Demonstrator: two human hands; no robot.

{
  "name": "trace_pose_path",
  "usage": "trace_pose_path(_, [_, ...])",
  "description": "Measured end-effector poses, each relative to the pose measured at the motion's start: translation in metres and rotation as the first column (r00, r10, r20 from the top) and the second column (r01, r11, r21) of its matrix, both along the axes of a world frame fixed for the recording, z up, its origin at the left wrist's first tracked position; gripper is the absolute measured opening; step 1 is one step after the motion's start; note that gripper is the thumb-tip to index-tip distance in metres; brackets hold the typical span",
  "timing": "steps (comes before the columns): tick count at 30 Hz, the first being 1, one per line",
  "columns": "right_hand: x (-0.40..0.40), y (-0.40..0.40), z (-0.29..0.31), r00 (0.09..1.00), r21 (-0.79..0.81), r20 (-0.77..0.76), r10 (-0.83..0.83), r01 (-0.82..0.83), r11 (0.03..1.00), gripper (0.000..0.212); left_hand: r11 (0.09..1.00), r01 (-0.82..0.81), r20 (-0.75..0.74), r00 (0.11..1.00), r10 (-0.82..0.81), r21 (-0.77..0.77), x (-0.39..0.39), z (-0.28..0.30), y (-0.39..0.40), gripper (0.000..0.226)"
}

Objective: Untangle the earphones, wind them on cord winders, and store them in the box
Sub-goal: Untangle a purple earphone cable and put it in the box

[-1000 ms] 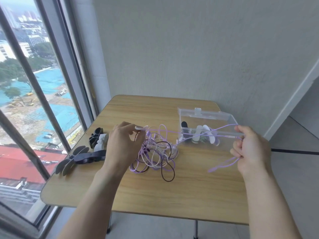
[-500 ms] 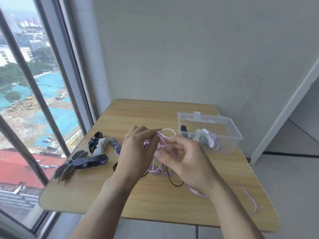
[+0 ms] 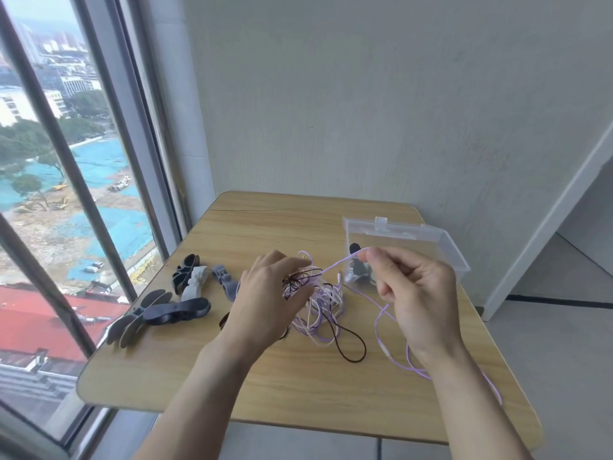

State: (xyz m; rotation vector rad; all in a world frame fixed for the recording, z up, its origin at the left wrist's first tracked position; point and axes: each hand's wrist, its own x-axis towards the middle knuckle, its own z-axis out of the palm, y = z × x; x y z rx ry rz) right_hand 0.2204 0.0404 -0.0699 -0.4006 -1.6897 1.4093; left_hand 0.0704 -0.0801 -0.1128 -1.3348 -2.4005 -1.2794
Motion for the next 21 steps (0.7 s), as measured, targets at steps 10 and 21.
trace_pose_path(10, [-0.003, 0.022, -0.009, 0.969, -0.295, -0.021, -0.247, 0.230, 0.927, 0.024, 0.981, -0.032, 0.302, 0.953, -0.027, 0.190, -0.003, 0.017, -0.008, 0.013])
trace_pose_path(21, [-0.008, -0.002, 0.003, 0.983, -0.473, -0.184, 0.014, -0.101, 0.875, 0.024, 0.877, -0.336, 0.385, 0.902, 0.195, 0.343, 0.010, 0.020, 0.000, 0.015])
